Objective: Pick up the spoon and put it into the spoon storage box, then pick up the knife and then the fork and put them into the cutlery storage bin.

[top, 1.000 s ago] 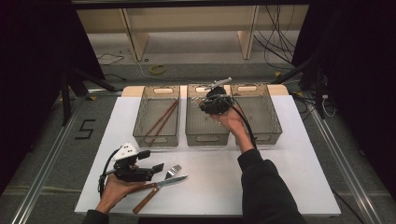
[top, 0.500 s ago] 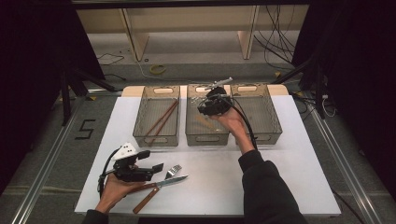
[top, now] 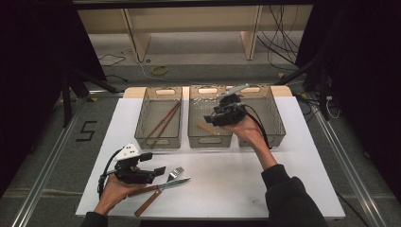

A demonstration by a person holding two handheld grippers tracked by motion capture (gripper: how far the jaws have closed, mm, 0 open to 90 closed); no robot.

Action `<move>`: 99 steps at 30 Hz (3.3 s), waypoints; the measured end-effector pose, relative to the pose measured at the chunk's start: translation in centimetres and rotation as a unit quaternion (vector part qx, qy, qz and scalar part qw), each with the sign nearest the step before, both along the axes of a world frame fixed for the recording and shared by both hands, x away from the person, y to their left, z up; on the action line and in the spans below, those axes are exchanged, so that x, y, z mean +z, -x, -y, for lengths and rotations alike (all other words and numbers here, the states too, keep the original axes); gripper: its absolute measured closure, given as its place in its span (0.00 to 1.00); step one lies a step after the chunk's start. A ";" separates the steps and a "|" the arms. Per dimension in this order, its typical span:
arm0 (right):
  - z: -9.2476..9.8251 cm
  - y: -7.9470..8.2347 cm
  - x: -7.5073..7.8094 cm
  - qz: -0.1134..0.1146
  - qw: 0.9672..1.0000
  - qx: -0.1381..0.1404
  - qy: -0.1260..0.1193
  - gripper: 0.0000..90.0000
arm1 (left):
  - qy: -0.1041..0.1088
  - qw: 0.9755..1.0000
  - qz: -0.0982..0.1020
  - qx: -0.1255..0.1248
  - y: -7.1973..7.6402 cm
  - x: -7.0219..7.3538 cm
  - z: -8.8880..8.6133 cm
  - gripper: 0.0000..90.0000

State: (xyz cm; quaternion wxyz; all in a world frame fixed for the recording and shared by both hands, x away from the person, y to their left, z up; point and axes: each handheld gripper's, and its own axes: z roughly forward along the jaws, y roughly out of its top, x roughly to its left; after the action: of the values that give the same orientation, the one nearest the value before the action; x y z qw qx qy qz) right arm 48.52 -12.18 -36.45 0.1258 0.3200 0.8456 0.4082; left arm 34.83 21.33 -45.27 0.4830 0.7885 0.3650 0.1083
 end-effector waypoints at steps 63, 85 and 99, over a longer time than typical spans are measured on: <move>6.2 10.0 -4.7 -0.022 0.999 0.026 -0.041 0.38 | -0.224 0.965 -0.101 -0.089 -0.4 1.6 -2.7 0.26; 6.7 10.8 -5.8 -0.030 0.999 0.024 -0.031 0.38 | -0.276 0.946 -0.138 -0.103 -0.2 -0.5 -2.9 0.30; 6.9 11.2 -6.1 -0.033 0.999 0.024 -0.024 0.38 | -0.298 0.937 -0.141 -0.119 0.2 -0.9 -2.8 0.37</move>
State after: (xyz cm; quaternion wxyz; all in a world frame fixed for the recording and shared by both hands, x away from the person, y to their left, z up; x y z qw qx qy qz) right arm 37.29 -19.08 -42.54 0.0805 0.3158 0.8466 0.4208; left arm 34.62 24.17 -46.21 0.1788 0.9411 0.2839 0.0421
